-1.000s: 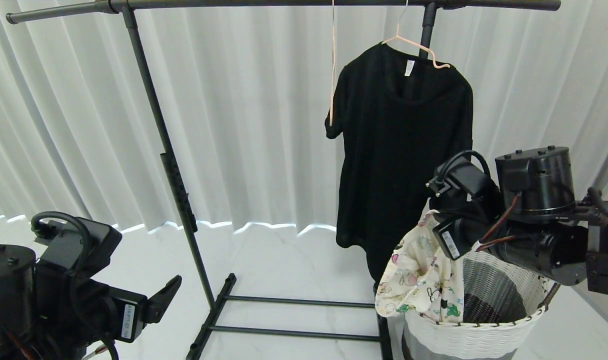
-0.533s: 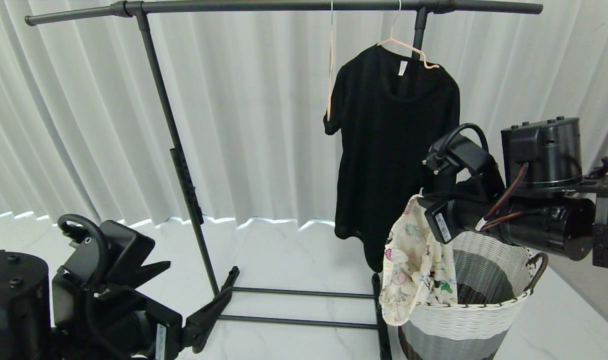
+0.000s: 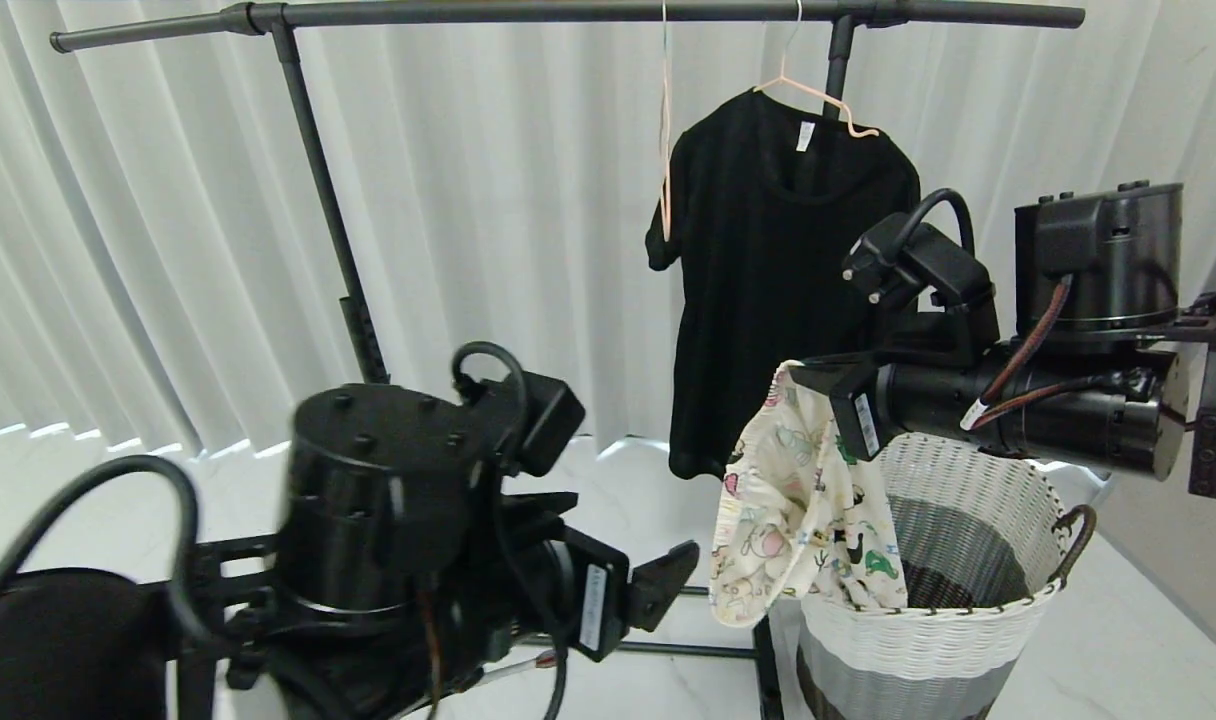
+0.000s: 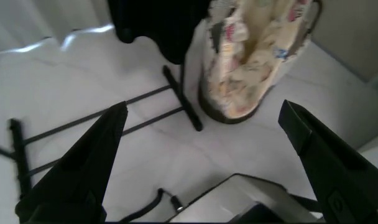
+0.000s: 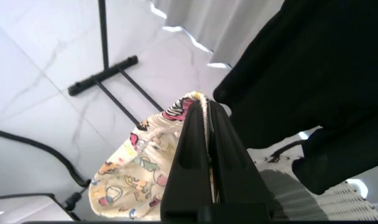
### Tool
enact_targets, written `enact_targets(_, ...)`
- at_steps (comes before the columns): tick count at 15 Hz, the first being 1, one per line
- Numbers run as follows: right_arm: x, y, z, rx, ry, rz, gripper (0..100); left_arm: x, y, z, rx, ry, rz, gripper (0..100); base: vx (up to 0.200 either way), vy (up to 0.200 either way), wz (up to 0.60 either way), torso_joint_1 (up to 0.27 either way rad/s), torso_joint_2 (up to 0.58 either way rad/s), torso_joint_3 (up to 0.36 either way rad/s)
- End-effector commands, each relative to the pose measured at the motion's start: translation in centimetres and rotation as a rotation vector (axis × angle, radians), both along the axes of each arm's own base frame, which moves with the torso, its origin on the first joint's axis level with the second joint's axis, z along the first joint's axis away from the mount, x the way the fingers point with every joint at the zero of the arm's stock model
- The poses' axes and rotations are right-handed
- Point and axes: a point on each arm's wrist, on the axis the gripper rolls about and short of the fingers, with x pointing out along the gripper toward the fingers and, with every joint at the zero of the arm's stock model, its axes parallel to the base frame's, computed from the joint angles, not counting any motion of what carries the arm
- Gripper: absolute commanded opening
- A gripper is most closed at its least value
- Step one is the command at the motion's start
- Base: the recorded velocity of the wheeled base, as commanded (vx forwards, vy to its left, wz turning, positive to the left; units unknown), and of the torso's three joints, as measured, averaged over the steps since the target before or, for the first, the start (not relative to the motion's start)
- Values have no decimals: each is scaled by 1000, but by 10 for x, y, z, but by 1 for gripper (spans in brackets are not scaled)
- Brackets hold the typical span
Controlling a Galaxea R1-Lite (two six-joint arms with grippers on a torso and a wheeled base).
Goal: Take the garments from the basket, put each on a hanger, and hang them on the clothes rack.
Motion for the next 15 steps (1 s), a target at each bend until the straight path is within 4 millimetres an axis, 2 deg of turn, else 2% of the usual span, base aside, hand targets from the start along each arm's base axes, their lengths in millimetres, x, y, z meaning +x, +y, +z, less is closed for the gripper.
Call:
enact_targets(1, -2, -1, 4, 18, -5, -1, 0, 38, -46, -39, 56, 88, -34, 100, 0, 0, 0, 0, 0, 0)
enact_targets(5, -11, -8, 14, 57, -16, -5, 0, 71, -76, -91, 103, 136, -18, 100, 0, 0, 0, 0, 0, 0)
enact_targets(7, -15, -11, 19, 68, -27, -6, 0, 83, -72, -112, 144, 175, 16, 100, 0, 0, 0, 0, 0, 0)
enact_targets(10, -16, -12, 20, 71, -30, -6, 0, 89, -60, -119, 160, 195, 50, 100, 0, 0, 0, 0, 0, 0)
enact_targets(11, -15, -12, 20, 72, -32, -6, 0, 87, -57, -120, 168, 199, 56, 0, 0, 0, 0, 0, 0, 0)
enact_targets(13, -15, -12, 20, 70, -29, -6, 0, 81, -51, -117, 180, 200, 64, 0, 0, 0, 0, 0, 0, 0)
enact_targets(15, -13, -11, 17, 62, -21, -12, 0, 72, -43, -103, 192, 151, 110, 0, 0, 0, 0, 0, 0, 0)
